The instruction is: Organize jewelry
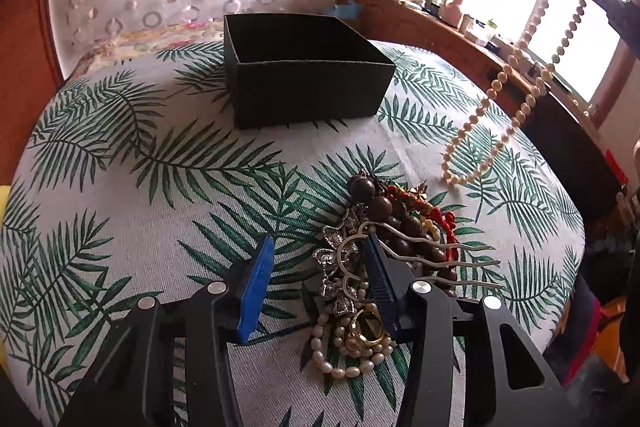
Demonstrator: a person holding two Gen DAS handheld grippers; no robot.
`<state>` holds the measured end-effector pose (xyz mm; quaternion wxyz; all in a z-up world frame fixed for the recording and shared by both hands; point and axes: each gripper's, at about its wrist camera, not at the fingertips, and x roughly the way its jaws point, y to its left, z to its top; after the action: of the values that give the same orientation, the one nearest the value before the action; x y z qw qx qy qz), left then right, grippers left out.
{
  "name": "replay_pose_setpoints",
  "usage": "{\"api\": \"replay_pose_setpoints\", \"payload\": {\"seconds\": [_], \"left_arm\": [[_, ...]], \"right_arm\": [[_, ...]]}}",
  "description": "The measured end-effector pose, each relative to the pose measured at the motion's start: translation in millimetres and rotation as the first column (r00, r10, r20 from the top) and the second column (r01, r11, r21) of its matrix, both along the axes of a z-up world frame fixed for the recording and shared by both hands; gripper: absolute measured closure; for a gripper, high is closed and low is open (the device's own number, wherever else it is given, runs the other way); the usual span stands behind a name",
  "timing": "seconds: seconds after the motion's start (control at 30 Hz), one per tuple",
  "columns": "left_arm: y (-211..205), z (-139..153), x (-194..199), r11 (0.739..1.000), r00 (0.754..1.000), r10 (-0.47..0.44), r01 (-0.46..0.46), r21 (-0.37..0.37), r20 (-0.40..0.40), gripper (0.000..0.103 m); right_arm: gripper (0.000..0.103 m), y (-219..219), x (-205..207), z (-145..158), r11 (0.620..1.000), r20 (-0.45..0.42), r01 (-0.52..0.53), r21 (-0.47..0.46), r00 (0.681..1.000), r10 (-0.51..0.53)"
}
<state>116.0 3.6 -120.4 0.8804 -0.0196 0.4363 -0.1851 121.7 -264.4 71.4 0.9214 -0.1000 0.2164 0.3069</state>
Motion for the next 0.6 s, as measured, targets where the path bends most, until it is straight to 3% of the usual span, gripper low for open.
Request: {"api": "replay_pose_setpoints", "payload": {"seconds": [0.07, 0.13, 0.17, 0.6], "left_arm": [[-0.2, -0.3, -1.4, 1.000, 1.000, 0.000, 0.000, 0.005, 0.005, 0.059], [-2.2, -0.2, -5.4, 1.000, 1.000, -0.012, 0.011, 0.009, 0.013, 0.070], [-5.7, -1.9, -6.5, 1.000, 1.000, -0.021, 0.021, -0.005, 0.009, 0.081], [6.3, 17.3, -20.5, 1.000, 0.997, 0.010, -0.010, 0.003, 0.075, 0.091]], "right_arm": [[0.094, -1.2, -0.3, -0.9, 1.000, 0.000, 0.000, 0.004, 1.000, 0.000], [0.094, -1.5, -0.3, -1.3, 1.000, 0.000, -0.002, 0.002, 1.000, 0.002], [0.094, -1.7, -0.3, -1.7, 1.000, -0.001, -0.002, 0.001, 1.000, 0.002], [0.094, 9.7, -3.2, -5.8, 1.000, -0.018, -0.010, -0.011, 1.000, 0.010]]}}
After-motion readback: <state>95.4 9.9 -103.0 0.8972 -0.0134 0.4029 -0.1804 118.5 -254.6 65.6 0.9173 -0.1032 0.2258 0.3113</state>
